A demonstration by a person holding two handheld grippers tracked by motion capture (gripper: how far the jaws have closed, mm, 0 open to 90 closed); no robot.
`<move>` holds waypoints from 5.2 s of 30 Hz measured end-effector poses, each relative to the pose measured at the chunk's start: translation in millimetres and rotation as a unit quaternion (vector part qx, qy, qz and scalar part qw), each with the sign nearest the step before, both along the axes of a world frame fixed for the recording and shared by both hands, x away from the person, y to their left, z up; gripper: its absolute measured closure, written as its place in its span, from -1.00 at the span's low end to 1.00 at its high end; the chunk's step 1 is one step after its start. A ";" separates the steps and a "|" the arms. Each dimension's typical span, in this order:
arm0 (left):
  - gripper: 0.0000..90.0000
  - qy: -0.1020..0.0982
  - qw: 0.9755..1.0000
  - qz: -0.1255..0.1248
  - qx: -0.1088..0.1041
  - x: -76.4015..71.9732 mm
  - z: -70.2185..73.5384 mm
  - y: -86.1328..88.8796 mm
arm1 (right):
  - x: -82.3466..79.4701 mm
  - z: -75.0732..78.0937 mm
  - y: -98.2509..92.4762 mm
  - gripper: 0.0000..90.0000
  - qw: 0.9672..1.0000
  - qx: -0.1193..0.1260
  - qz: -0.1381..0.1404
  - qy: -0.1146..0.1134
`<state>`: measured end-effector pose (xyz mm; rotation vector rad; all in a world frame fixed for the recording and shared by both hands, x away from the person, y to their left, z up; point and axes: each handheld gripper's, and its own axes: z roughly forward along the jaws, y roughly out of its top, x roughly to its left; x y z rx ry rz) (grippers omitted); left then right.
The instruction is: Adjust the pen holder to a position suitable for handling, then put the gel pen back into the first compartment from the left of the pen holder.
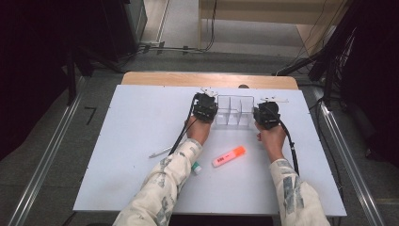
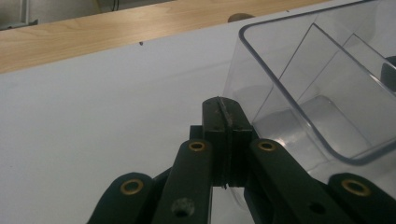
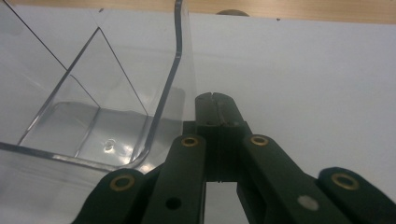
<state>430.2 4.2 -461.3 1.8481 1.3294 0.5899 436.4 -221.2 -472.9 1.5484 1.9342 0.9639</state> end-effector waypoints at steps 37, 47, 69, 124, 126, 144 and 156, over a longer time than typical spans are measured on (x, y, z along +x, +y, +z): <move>0.81 -0.002 1.000 0.000 0.009 -81.6 6.0 92.0 | -62.5 13.7 42.5 0.73 0.997 0.006 0.077 -0.013; -0.34 -0.029 0.996 0.081 -0.004 -136.2 -10.9 182.5 | -103.9 16.5 -54.3 -0.14 0.997 0.012 0.054 -0.050; -0.73 -0.034 0.986 0.163 -0.014 -181.8 -24.1 232.2 | -151.6 0.0 -103.3 -0.42 0.999 0.002 -0.004 -0.034; -0.72 -0.034 0.989 0.146 -0.017 -184.1 -25.4 224.3 | -146.6 -2.9 -97.2 -0.44 1.000 0.000 0.000 -0.020; -0.68 -0.031 0.989 0.142 -0.023 -183.7 -25.7 223.8 | -146.8 -2.7 -96.9 -0.44 1.000 0.000 0.000 -0.020; -0.46 0.004 0.998 0.061 -0.007 -176.0 -38.8 201.4 | -147.6 -3.3 -96.2 -0.44 1.000 -0.003 0.000 -0.018; -0.34 0.017 1.000 0.023 0.000 -172.1 -45.3 192.6 | -147.8 -3.6 -96.4 -0.44 1.000 -0.004 0.000 -0.018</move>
